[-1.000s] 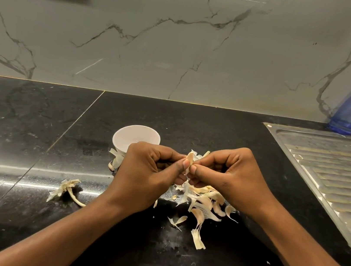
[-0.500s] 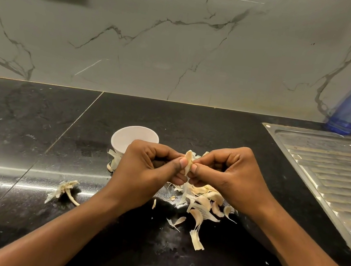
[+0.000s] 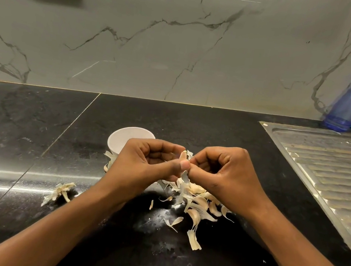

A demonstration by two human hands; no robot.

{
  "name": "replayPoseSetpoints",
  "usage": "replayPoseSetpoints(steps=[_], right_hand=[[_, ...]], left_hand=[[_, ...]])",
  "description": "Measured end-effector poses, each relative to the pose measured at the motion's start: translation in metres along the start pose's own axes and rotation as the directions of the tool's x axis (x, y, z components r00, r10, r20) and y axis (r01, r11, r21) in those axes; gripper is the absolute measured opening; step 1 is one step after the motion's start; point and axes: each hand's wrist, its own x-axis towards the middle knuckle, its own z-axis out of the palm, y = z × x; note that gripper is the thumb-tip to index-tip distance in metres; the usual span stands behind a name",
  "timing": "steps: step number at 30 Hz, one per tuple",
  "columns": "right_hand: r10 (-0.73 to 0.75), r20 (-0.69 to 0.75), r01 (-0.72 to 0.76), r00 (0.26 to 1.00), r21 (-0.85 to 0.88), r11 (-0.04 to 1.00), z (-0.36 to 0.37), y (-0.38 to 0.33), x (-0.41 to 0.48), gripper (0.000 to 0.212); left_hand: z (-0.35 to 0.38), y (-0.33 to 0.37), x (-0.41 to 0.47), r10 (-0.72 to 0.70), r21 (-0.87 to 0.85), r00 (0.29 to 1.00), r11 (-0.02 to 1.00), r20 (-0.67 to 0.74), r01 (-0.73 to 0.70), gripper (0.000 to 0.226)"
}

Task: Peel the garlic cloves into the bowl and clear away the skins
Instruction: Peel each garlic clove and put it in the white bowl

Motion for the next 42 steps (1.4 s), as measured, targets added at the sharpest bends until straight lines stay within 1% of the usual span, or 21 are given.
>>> replayPoseSetpoints(steps=[2,4,7,12,16,20,23,29,34,42], right_hand=[[-0.007,0.026,0.007,1.0,-0.002,1.0,0.0007,0.0015,0.0,0.014],[-0.014,0.044,0.014,0.999,-0.001,1.0,0.0021,0.0031,-0.0001,0.007],[-0.007,0.041,0.006,0.999,0.019,1.0,0.0027,0.0037,0.0,0.005],[0.015,-0.017,-0.014,1.0,0.047,0.999,-0.002,0.0034,0.0019,0.005],[0.028,-0.073,-0.023,0.997,0.067,0.998,-0.0052,0.0026,0.0033,0.005],[0.029,-0.088,-0.021,0.996,0.082,0.996,-0.0064,0.0032,0.004,0.004],[0.007,-0.059,-0.002,0.998,0.086,0.996,-0.0061,0.0032,0.0022,0.005],[-0.076,0.006,0.076,0.997,0.01,0.997,-0.0015,0.0067,0.0003,0.012],[-0.099,0.017,0.099,0.995,0.004,0.995,0.0001,0.0079,0.0016,0.015],[-0.063,-0.033,0.064,0.997,0.013,0.998,0.0,0.006,0.0016,0.006]], left_hand=[[-0.0004,-0.0002,-0.0001,-0.006,-0.008,1.0,1.0,0.004,0.006,0.034],[-0.0008,-0.0015,0.0007,-0.026,-0.033,1.0,0.999,-0.009,0.025,0.03],[-0.0017,-0.0024,0.0014,-0.042,-0.049,0.999,0.998,-0.014,0.041,0.029],[-0.0049,0.0014,0.0013,-0.077,-0.124,0.997,0.989,0.031,0.08,0.03],[-0.0067,0.003,0.0024,-0.131,-0.213,0.988,0.966,0.085,0.146,0.031],[-0.0062,0.0042,0.0027,-0.161,-0.254,0.982,0.95,0.096,0.181,0.032],[-0.0046,0.004,0.0028,-0.159,-0.241,0.985,0.955,0.068,0.171,0.033],[-0.0022,0.0027,0.0016,-0.129,-0.155,0.991,0.979,0.019,0.131,0.034],[-0.0034,0.0046,0.0009,-0.102,-0.163,0.995,0.982,-0.012,0.099,0.033],[-0.0032,0.0022,0.0021,-0.072,-0.15,0.997,0.986,-0.019,0.069,0.035]])
